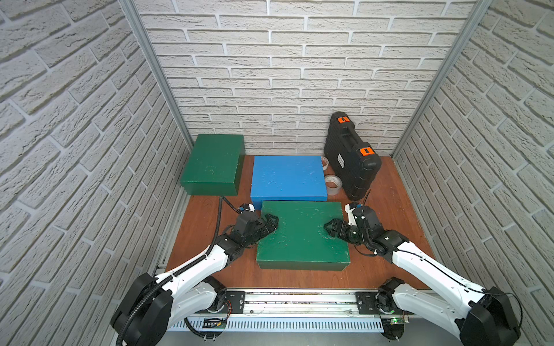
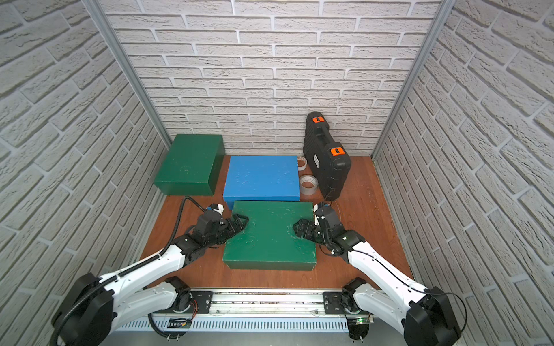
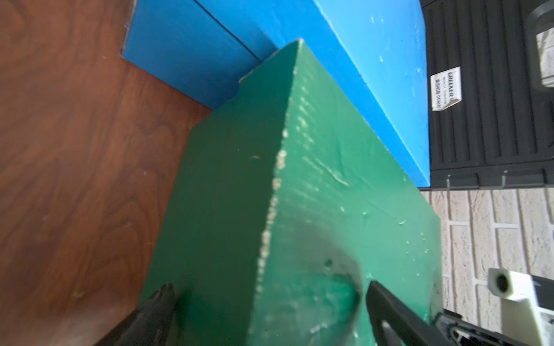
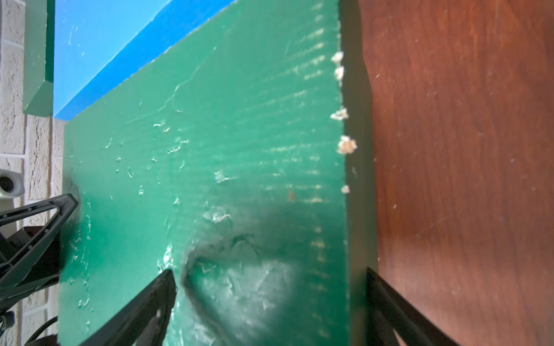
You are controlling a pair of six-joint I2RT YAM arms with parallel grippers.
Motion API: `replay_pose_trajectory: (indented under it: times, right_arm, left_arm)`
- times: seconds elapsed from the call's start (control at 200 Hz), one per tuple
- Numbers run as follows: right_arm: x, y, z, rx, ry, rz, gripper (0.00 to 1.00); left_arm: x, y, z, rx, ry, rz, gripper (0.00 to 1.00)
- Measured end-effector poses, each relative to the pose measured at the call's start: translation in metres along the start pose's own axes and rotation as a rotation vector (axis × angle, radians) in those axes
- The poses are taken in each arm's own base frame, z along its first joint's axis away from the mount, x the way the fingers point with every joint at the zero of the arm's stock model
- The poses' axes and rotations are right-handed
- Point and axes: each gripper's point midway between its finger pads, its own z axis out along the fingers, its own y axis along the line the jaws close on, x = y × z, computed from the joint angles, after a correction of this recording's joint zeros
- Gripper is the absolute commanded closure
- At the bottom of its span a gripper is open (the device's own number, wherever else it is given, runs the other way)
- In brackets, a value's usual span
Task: Stack the shoeboxes
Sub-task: Pick up the shoebox from the center of the board, then place the shoebox at the shoebox.
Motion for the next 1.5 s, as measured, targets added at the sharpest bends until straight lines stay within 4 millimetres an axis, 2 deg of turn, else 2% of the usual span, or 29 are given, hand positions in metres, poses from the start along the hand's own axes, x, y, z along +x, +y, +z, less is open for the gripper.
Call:
replay_pose_trajectory:
  times: [0.145, 0.435, 0.71, 0.975, 1.19, 1.5]
  right_arm:
    - [-0.006, 0.020, -0.013, -0.001, -0.012, -0.031, 0.06]
    - [-0.006, 0.042, -0.036, 0.034, -0.014, -0.085, 0.07]
    - [-0.021, 0.069, -0.064, 0.014, -0.057, -0.098, 0.07]
    - [-0.043, 0.093, -0.079, 0.015, -0.093, -0.093, 0.07]
    - [-0.075, 0.110, -0.078, 0.049, -0.159, -0.108, 0.08]
    - [-0.130, 0.118, -0.046, 0.152, -0.188, -0.092, 0.08]
  left_arm:
    - [-0.006, -0.009, -0.012, -0.027, 0.002, 0.015, 0.02]
    - [-0.018, -0.030, -0.044, -0.037, -0.020, 0.060, 0.02]
    - [-0.035, -0.056, -0.080, 0.021, -0.082, 0.081, 0.02]
    - [-0.059, -0.083, -0.104, 0.034, -0.151, 0.117, 0.02]
    - [-0.078, -0.095, -0.099, -0.015, -0.189, 0.158, 0.02]
    - [-0.118, -0.104, -0.069, -0.138, -0.221, 0.191, 0.02]
